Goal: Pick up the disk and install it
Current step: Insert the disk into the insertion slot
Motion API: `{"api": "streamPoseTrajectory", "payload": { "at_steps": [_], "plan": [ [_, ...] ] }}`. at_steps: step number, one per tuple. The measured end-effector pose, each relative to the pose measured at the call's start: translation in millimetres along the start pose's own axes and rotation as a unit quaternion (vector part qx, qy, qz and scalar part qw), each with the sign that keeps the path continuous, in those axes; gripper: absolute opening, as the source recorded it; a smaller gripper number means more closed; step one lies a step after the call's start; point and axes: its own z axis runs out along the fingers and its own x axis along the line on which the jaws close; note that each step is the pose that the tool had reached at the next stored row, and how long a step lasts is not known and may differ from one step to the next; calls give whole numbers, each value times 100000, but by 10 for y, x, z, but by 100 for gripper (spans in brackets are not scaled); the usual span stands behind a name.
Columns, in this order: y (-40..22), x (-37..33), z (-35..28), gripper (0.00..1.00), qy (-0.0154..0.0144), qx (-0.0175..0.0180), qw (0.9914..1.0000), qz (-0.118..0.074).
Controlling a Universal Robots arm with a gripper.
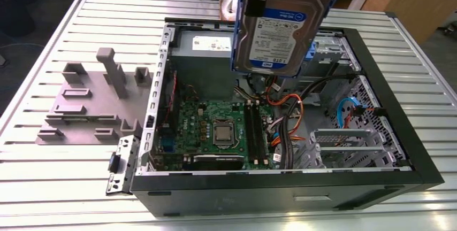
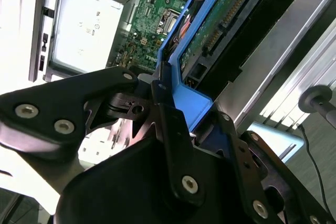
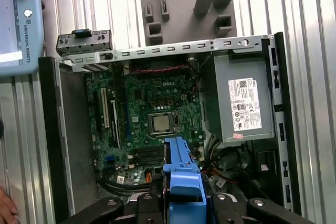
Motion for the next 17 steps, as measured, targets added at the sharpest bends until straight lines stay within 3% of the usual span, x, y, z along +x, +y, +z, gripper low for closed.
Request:
{"api": "streamPoseTrajectory", "payload": {
  "at_steps": [17],
  "plan": [
    [-12,33,5,37,-14,5,100000,2]
  ]
}}
